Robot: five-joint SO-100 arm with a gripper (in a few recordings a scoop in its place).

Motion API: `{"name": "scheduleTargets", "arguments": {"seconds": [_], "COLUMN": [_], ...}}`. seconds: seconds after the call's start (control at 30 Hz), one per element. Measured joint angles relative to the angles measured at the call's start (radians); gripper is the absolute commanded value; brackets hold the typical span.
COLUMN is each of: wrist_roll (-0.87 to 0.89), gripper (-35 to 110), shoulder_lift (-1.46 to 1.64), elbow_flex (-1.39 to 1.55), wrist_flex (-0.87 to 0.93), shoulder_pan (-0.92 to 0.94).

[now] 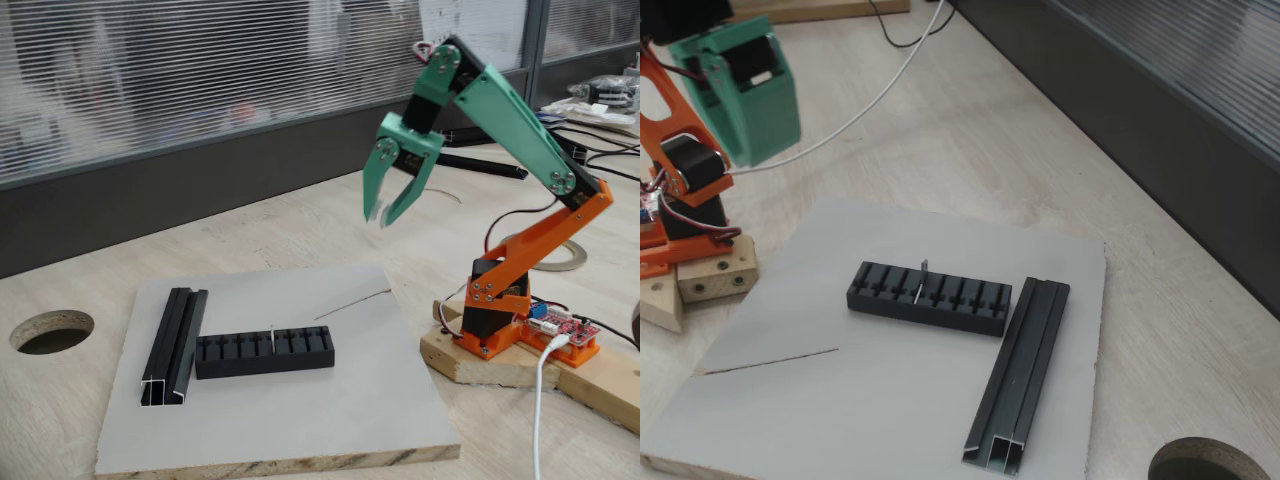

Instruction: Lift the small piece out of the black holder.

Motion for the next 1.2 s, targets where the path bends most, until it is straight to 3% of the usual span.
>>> {"name": "scheduleTargets", "arguments": {"seconds": [0.37,1.2], "wrist_roll": [0.0,0.0], "gripper": [13,14], "shoulder_lift": [-0.129,-0.15], "elbow_flex": [0.002,0.002], "wrist_flex": [-0.25,-0.287], "shoulder_pan": [-0.123,-0.127]}}
